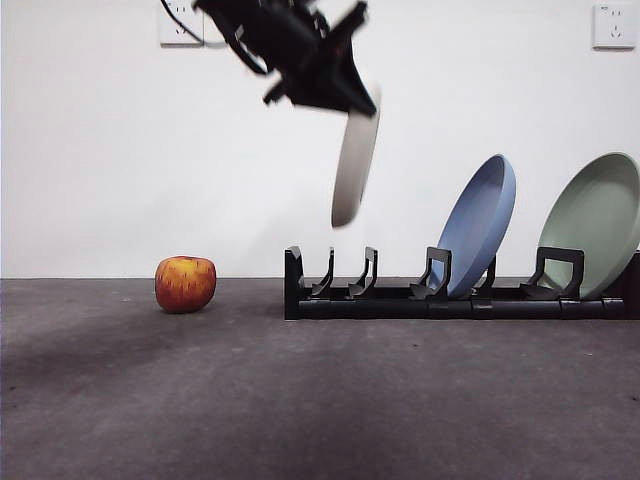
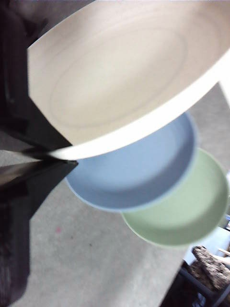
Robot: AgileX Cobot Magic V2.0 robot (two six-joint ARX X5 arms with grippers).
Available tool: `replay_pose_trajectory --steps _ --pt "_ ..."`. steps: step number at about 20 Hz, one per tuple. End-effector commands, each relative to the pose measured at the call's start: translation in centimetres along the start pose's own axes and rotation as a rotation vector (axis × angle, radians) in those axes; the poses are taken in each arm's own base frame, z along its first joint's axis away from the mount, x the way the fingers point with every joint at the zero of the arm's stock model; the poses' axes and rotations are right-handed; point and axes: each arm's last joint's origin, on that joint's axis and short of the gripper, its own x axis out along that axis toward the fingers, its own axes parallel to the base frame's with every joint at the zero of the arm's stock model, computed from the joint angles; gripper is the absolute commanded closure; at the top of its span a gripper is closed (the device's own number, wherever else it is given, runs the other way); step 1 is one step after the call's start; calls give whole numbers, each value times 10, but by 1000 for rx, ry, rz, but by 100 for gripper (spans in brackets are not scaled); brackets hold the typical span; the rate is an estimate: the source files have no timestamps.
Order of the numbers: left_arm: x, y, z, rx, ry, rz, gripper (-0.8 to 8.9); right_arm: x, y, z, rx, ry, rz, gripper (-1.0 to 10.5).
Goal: Take the yellow plate from the plate rack,put the plate on the table,take the apple from the table,put the apple in the plate
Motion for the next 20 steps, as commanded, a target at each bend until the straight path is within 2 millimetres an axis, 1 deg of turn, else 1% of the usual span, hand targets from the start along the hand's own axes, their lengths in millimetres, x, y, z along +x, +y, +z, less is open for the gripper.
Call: replay_pose_trajectory --steps 1,5,8,12,15,20 --pt "-15 -5 7 6 -10 -5 822 0 1 1 -16 -4 1 474" --pt "-43 -20 15 20 3 -47 822 0 1 1 -18 -3 2 474" --pt "-66 -34 17 110 54 -50 821 0 1 1 -16 -2 7 474" --pt "-90 -58 11 251 198 36 821 0 2 0 -18 7 29 474" --pt "-98 -73 3 312 329 84 820 0 2 -2 -23 17 30 474" --pt "-93 -99 -13 400 527 118 819 0 2 -3 -24 22 30 474"
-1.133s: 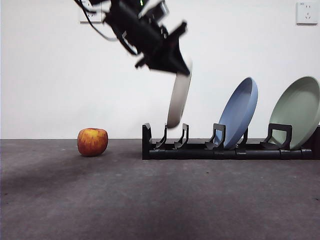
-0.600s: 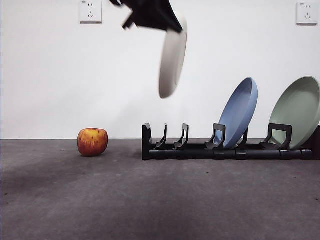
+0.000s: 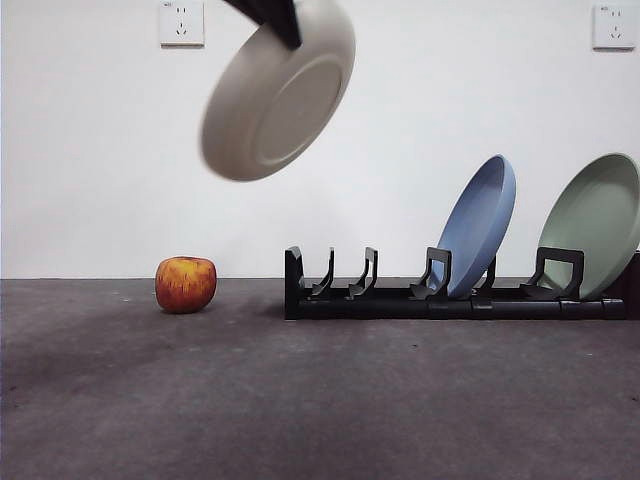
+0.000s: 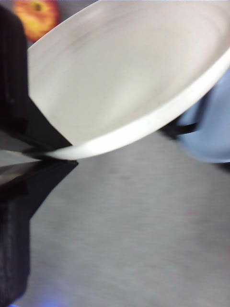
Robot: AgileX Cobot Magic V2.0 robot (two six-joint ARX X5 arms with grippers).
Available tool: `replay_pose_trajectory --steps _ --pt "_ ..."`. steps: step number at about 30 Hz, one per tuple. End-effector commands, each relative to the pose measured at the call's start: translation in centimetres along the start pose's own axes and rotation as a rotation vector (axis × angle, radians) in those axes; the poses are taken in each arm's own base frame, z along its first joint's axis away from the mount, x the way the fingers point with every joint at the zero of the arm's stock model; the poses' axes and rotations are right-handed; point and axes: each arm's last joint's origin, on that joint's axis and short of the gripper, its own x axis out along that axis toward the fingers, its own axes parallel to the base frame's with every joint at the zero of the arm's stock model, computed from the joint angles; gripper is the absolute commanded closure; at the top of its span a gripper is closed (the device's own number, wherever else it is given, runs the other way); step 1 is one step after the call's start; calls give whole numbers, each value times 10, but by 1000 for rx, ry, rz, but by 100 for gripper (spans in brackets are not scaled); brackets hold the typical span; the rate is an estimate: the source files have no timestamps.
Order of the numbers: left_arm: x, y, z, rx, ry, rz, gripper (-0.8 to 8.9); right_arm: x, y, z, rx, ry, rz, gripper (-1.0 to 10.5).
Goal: Take the yellow plate from the plate rack,put the plate on the table,take the apple from the table,put the apple in the plate
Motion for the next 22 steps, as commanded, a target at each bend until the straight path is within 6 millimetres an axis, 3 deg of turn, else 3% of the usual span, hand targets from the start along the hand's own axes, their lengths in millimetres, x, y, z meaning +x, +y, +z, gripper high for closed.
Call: replay_pose_trajectory --steps 1,7,15,22 --pt "10 -19 2 100 73 3 819 -1 1 1 -23 -3 8 474" --pt "36 -71 -5 249 272 96 819 -1 2 1 -23 -4 17 474" --pt "92 -140 -39 446 397 163 819 -1 3 -1 -28 5 46 474" --pt "121 -177 -68 506 395 203 819 -1 3 -1 -28 4 46 474"
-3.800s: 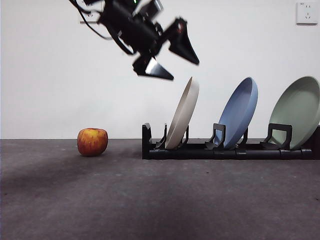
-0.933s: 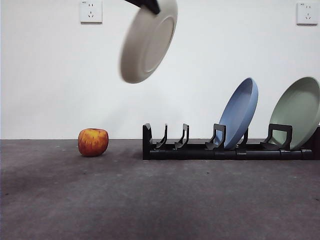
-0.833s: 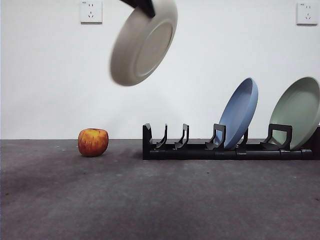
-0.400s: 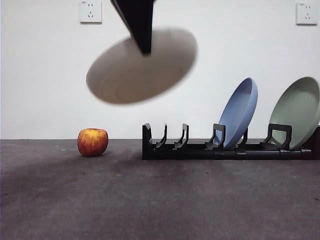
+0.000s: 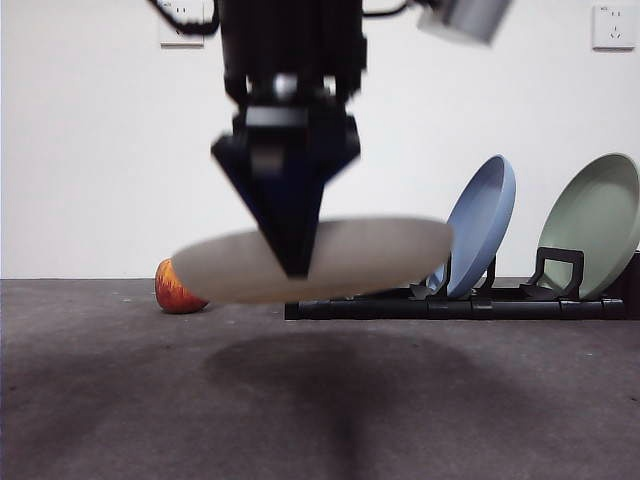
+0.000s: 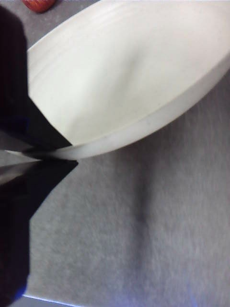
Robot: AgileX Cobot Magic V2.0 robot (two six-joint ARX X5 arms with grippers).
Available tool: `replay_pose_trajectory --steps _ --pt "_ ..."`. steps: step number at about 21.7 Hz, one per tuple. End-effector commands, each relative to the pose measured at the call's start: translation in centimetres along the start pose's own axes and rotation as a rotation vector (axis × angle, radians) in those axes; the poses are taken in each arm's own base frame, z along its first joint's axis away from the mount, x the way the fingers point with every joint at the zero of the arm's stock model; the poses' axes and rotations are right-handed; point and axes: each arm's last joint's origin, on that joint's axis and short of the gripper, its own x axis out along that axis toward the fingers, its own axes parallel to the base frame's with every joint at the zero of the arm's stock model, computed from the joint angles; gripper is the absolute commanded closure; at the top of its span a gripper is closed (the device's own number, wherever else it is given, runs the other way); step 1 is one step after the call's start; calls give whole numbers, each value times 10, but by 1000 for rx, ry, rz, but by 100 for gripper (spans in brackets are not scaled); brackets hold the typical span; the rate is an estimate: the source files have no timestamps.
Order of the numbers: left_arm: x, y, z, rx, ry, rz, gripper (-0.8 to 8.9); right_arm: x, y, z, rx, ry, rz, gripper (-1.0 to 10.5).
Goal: Take the yellow plate from the plate rack,put the plate on the table,take the apple from the table,put the apple in the plate
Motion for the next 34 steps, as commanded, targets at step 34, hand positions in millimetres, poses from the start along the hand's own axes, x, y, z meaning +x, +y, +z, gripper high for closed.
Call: replay_pose_trajectory --steps 34 --pt "59 -47 0 -60 29 -38 588 -1 1 1 -15 -1 5 474"
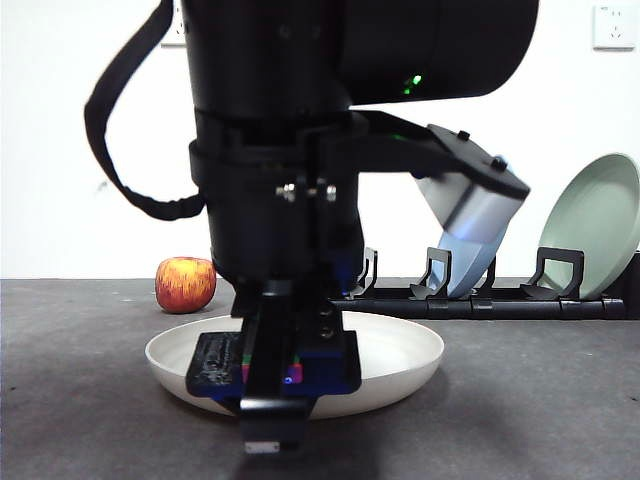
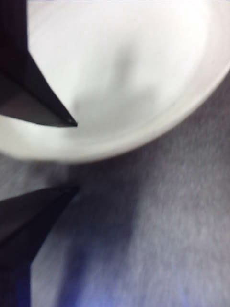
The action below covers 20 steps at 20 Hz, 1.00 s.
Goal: Take the yellow plate from the plate rack,put the plate on the table,take the apple from the table,put the apple in the plate
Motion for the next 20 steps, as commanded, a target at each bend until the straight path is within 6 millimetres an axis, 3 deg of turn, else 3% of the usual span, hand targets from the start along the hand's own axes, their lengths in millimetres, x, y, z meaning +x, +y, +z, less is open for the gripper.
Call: replay_pose_trajectory --steps 1,6,9,11,14,18,19,20 --pt "-4 1 3 -35 8 -26 588 -1 1 1 -16 -3 4 474" --pt "-50 34 9 -190 -139 -44 588 -1 1 0 -5 4 2 474" --pt "-86 62 -1 -338 -251 -29 588 -1 1 0 -5 4 1 474" --pt "-114 80 -18 -461 -345 -19 590 -1 1 0 -5 4 1 474" --pt "-155 104 -60 -658 -493 -33 593 -1 1 0 -4 4 2 474" --pt "-201 116 -114 -818 -661 -5 599 0 1 0 -3 4 2 474" --pt "-210 116 -126 -845 -692 11 628 0 1 0 -4 4 2 474" --pt "-218 114 -136 -866 -717 24 716 0 1 0 -3 4 2 474"
